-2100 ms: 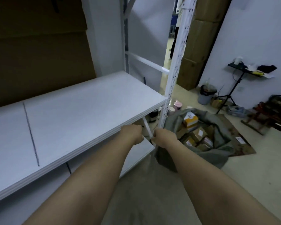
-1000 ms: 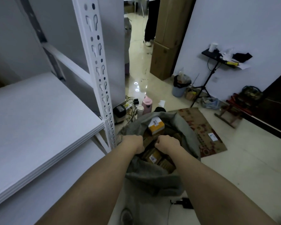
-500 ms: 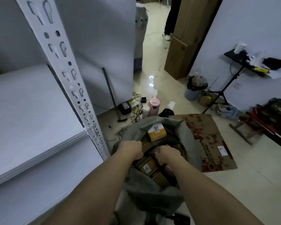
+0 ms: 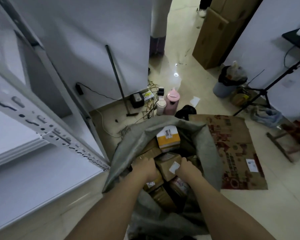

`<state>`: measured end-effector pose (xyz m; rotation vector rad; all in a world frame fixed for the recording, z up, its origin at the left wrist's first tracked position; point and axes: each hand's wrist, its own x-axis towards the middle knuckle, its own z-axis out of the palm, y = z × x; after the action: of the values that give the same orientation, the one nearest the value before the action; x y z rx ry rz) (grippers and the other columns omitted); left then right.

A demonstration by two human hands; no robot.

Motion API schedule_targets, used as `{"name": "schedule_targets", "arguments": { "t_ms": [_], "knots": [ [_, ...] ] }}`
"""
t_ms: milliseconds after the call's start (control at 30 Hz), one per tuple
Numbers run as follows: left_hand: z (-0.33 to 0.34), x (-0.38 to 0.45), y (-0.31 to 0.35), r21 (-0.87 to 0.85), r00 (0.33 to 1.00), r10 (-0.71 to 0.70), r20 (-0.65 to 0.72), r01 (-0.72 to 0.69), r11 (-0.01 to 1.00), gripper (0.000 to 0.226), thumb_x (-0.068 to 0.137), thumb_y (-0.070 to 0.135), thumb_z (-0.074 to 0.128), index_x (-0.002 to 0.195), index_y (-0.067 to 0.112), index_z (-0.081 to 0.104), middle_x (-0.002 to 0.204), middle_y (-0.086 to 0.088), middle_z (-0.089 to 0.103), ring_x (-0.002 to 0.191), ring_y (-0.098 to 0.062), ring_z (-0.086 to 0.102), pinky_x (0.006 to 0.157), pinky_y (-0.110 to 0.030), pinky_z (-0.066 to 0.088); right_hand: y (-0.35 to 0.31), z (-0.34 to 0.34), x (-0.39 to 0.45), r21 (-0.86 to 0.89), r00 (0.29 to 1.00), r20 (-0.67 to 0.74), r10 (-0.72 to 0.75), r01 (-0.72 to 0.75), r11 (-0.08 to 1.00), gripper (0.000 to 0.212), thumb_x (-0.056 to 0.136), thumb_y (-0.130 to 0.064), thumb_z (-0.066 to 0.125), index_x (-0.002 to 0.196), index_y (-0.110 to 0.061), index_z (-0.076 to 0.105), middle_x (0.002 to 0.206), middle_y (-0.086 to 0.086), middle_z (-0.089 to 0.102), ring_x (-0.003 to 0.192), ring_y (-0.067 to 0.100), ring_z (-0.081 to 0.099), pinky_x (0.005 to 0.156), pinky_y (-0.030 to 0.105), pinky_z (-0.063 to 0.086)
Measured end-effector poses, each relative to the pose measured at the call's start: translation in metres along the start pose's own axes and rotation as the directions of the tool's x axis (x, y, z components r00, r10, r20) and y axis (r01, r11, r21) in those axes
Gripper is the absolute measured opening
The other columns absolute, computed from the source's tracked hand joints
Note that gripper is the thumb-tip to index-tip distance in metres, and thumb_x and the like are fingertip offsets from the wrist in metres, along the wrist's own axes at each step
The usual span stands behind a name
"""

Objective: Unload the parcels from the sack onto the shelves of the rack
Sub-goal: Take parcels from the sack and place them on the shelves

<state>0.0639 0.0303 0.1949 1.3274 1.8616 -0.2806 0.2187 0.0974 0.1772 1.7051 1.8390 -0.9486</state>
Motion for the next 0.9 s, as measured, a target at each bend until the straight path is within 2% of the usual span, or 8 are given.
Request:
{"name": "schedule_targets", "arguments": {
  "t_ms": [133,333,400,500,600,667,800,900],
  "knots": [
    [0.036,0.055,0.007,-0.377,0.995,-0.066,0.072,0.089,0.922,0.054,0.095,0.037,0.046,0.138,0.005,0.035,0.14,-0.017,0.04,0.123,-0.033,0.045,0.098,-0.035,0.04,0.01,0.019,0.057,0.064,1.0,-0.012,-0.003,0.003,0.998,0.057,0.097,-0.026,0.044,0.146,-0.009,0.02,0.146,0.017,0.031,0.131,0.035,0.036,0.101,0.039,0.036],
    [0.094,0.125,0.02,-0.863,0.99,-0.077,0.12,0.142,0.485,0.06,0.08,0.035,0.064,0.133,0.012,0.047,0.136,-0.005,0.053,0.119,-0.024,0.053,0.105,-0.036,0.042,0.022,0.058,0.131,0.24,0.989,-0.133,0.07,-0.036,0.97,0.074,0.097,-0.028,0.049,0.153,-0.009,0.005,0.157,0.016,0.016,0.142,0.033,0.02,0.112,0.042,0.024],
    [0.122,0.154,0.021,-0.903,0.98,-0.132,0.146,0.187,0.386,0.074,0.07,0.042,0.066,0.135,0.017,0.042,0.132,0.001,0.053,0.116,-0.02,0.053,0.101,-0.033,0.043,0.027,0.07,0.146,0.293,0.984,-0.139,0.113,-0.068,0.954,0.074,0.098,-0.027,0.047,0.153,-0.007,0.002,0.159,0.016,0.013,0.144,0.033,0.016,0.114,0.041,0.021],
    [0.124,0.168,0.033,-0.93,0.94,-0.224,0.257,0.304,0.205,0.09,0.07,0.036,0.063,0.149,0.012,0.026,0.136,-0.011,0.052,0.117,-0.028,0.054,0.1,-0.037,0.046,0.033,0.079,0.16,0.374,0.975,-0.087,0.202,-0.156,0.914,0.073,0.1,-0.029,0.045,0.153,-0.006,0.001,0.159,0.014,0.014,0.145,0.033,0.015,0.114,0.04,0.021],
    [0.116,0.167,0.037,-0.925,0.902,-0.213,0.375,0.379,-0.021,0.053,0.087,0.015,0.052,0.139,0.006,0.043,0.116,-0.014,0.061,0.102,-0.029,0.061,0.082,-0.033,0.053,0.035,0.081,0.165,0.41,0.971,-0.015,0.239,-0.212,0.887,0.073,0.099,-0.032,0.046,0.153,-0.007,0.005,0.159,0.013,0.018,0.144,0.033,0.019,0.113,0.041,0.024],
    [0.112,0.164,0.034,-0.919,0.904,-0.176,0.39,0.37,-0.136,0.047,0.084,0.021,0.054,0.128,0.006,0.056,0.101,-0.012,0.067,0.084,-0.025,0.065,0.063,-0.028,0.052,0.033,0.081,0.163,0.409,0.974,-0.007,0.225,-0.203,0.89,0.075,0.097,-0.035,0.05,0.154,-0.008,0.008,0.158,0.013,0.018,0.143,0.032,0.02,0.112,0.041,0.026],
    [0.099,0.15,0.028,-0.92,0.913,-0.196,0.358,0.308,-0.242,0.037,0.088,0.025,0.05,0.119,0.006,0.058,0.095,-0.013,0.065,0.075,-0.025,0.063,0.057,-0.027,0.048,0.03,0.07,0.146,0.418,0.976,-0.025,0.219,-0.189,0.889,0.071,0.095,-0.036,0.052,0.153,-0.012,0.018,0.153,0.014,0.016,0.137,0.034,0.027,0.11,0.043,0.031],
    [0.079,0.124,0.03,-0.927,0.91,-0.224,0.348,0.299,-0.227,0.04,0.087,0.029,0.051,0.121,0.009,0.056,0.102,-0.012,0.064,0.08,-0.024,0.063,0.056,-0.026,0.048,0.026,0.055,0.121,0.5,0.977,-0.077,0.199,-0.135,0.856,0.062,0.096,-0.036,0.051,0.15,-0.016,0.028,0.149,0.013,0.019,0.132,0.033,0.032,0.109,0.043,0.032]
  ]
}}
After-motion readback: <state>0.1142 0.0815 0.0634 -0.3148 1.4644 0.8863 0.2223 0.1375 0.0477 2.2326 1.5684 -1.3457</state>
